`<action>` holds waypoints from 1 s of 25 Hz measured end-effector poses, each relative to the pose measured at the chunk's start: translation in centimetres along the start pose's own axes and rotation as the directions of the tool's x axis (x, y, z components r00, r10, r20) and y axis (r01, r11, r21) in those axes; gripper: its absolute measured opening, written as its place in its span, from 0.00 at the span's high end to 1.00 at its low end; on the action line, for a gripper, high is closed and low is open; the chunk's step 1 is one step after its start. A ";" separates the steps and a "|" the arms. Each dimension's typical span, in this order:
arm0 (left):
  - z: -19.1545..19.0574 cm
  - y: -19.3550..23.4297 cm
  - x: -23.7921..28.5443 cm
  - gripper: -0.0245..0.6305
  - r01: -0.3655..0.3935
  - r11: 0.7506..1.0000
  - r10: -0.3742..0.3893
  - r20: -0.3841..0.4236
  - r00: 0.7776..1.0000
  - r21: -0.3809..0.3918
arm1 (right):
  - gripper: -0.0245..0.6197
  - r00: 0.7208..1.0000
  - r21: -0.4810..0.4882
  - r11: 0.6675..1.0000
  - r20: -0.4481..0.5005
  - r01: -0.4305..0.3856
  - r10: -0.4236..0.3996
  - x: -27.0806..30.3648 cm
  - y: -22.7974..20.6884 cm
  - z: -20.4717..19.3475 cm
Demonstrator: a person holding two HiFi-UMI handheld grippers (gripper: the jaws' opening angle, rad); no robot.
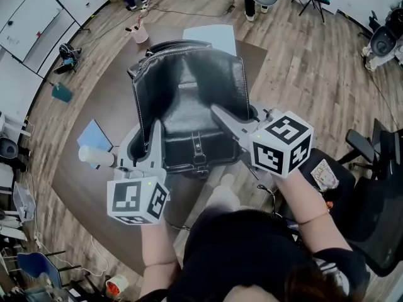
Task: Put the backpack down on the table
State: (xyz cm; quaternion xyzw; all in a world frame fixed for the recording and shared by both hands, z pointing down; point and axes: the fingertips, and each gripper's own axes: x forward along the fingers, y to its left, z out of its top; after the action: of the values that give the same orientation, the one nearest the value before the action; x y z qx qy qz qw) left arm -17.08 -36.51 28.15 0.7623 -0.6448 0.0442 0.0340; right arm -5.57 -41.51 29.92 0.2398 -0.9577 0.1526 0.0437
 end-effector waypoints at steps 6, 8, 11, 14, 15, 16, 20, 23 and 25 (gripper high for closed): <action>-0.1 1.7 4.6 0.85 0.015 1.000 -0.015 0.011 1.000 -0.002 | 0.87 1.000 -0.010 1.000 0.009 0.026 -0.026 2.7 -3.6 0.9; -0.6 2.4 6.2 0.85 0.022 1.000 -0.022 0.018 1.000 -0.008 | 0.87 0.999 -0.014 0.999 0.009 0.034 -0.034 3.8 -4.8 0.9; -1.7 3.1 8.7 0.85 0.038 0.999 -0.037 0.017 0.999 -0.030 | 0.87 0.999 -0.020 0.998 0.000 0.051 -0.051 5.1 -7.0 0.5; -3.3 3.3 11.1 0.85 0.057 0.997 -0.057 -0.002 0.998 -0.043 | 0.87 0.997 -0.007 0.997 -0.012 0.078 -0.078 6.0 -9.2 -0.5; -3.7 3.4 11.8 0.85 0.064 0.997 -0.065 -0.010 0.998 -0.045 | 0.87 0.996 0.001 0.996 -0.015 0.086 -0.086 6.3 -9.8 -0.9; -4.2 3.6 12.4 0.84 0.071 0.996 -0.072 -0.019 0.997 -0.046 | 0.87 0.996 0.009 0.996 -0.019 0.093 -0.093 6.6 -10.4 -1.3; -5.7 4.2 15.1 0.84 0.092 0.995 -0.094 -0.052 0.994 -0.038 | 0.87 0.992 0.047 0.991 -0.032 0.125 -0.124 7.9 -12.6 -2.6; -7.1 4.4 16.6 0.84 0.102 0.994 -0.105 -0.070 0.992 -0.041 | 0.87 0.988 0.064 0.986 -0.049 0.152 -0.149 8.6 -13.9 -3.7; -8.0 4.6 17.4 0.84 0.108 0.993 -0.112 -0.082 0.990 -0.052 | 0.86 0.985 0.070 0.984 -0.062 0.165 -0.161 8.9 -14.6 -4.3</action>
State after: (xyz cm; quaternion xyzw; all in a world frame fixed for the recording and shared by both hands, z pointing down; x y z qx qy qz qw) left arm -18.97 -53.47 37.97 0.7931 -0.6006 0.0594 0.0818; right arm -6.50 -56.40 39.35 0.3146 -0.9269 0.1908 0.0738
